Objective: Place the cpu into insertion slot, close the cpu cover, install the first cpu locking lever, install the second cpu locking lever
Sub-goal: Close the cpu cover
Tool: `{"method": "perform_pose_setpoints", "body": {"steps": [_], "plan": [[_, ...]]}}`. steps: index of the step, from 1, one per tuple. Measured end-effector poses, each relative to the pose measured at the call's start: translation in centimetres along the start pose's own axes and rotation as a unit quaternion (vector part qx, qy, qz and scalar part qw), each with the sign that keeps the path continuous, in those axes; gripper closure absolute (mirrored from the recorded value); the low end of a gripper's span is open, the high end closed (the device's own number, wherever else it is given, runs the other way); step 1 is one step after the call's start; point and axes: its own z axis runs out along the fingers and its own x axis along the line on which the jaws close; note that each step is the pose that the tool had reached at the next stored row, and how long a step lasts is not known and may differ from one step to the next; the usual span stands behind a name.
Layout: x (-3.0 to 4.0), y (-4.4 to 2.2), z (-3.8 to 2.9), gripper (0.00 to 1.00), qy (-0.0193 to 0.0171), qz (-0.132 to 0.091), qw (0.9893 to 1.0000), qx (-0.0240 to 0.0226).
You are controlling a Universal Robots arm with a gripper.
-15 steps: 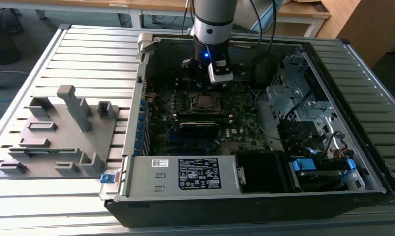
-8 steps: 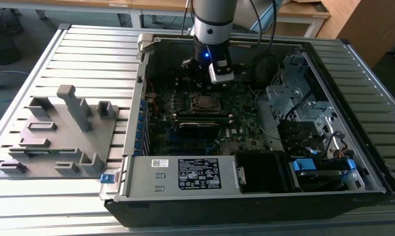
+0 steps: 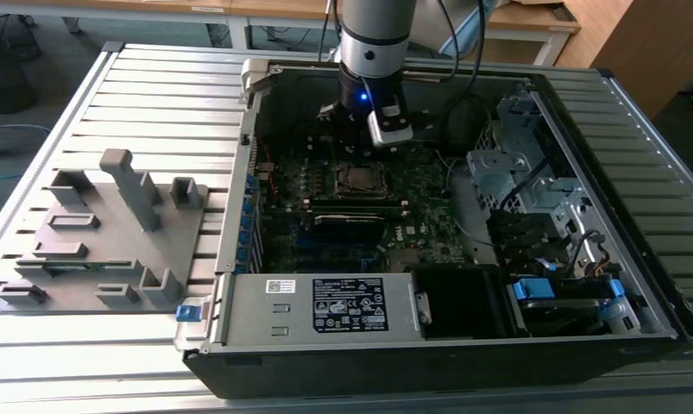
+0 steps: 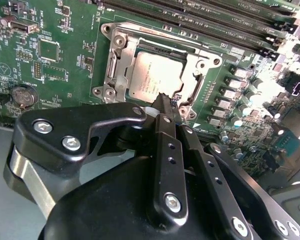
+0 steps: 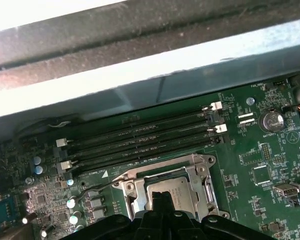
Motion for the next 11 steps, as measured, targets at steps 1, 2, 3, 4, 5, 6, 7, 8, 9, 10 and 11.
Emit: {"method": "perform_pose_setpoints", "body": {"steps": [1,2,3,4,5,6,7,8,9,10,11], "plan": [[0.0,0.0,0.0,0.9,0.0001,-0.002,1.0,0.0],[0.0,0.0,0.0,0.9,0.0002,-0.004,1.0,0.0],[0.0,0.0,0.0,0.9,0.0003,-0.006,1.0,0.0],[0.0,0.0,0.0,0.9,0.0004,-0.008,1.0,0.0],[0.0,0.0,0.0,0.9,0.0005,-0.01,0.9999,0.0],[0.0,0.0,0.0,0.9,0.0006,-0.013,0.9999,0.0],[0.0,0.0,0.0,0.9,0.0006,-0.015,0.9999,0.0],[0.0,0.0,0.0,0.9,0.0007,-0.017,0.9999,0.0],[0.0,0.0,0.0,0.9,0.0008,-0.018,0.9998,0.0],[0.0,0.0,0.0,0.9,0.0009,-0.02,0.9998,0.0],[0.0,0.0,0.0,0.9,0.001,-0.022,0.9998,0.0]]}}
